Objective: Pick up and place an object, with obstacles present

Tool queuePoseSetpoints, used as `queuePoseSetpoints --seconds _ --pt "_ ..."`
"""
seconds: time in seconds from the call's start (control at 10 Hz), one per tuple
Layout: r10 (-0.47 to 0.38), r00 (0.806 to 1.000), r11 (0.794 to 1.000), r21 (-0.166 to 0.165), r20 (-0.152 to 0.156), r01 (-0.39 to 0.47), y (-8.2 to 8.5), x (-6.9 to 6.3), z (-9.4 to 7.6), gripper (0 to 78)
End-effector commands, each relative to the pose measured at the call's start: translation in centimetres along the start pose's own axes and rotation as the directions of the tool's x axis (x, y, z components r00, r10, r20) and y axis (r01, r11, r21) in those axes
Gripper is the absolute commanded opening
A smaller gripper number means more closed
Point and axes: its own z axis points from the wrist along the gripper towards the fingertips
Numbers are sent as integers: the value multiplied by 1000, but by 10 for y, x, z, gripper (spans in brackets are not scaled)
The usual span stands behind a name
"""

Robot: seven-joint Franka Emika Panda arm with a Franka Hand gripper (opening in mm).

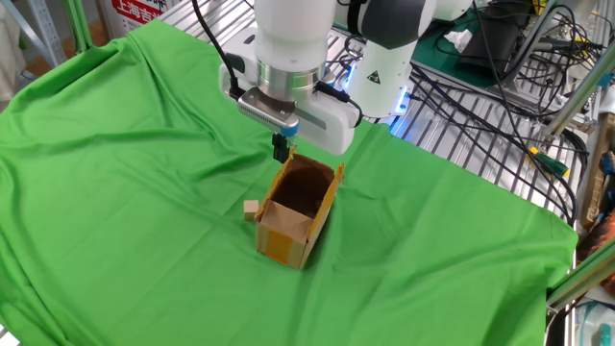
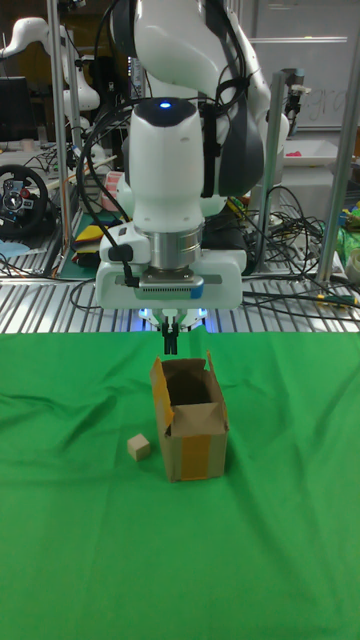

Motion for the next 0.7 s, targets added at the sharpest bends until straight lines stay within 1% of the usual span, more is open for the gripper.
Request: queuePoseSetpoints --seconds 0.1,0.2,0.5,0.7 --pt "127 984 983 -116 -128 -142 0 0 0 0" --pt "125 984 987 -82 -124 -135 0 0 0 0" --pt "115 985 987 -93 -129 -128 0 0 0 0" --pt "120 984 986 -102 -129 -133 -5 -4 0 0"
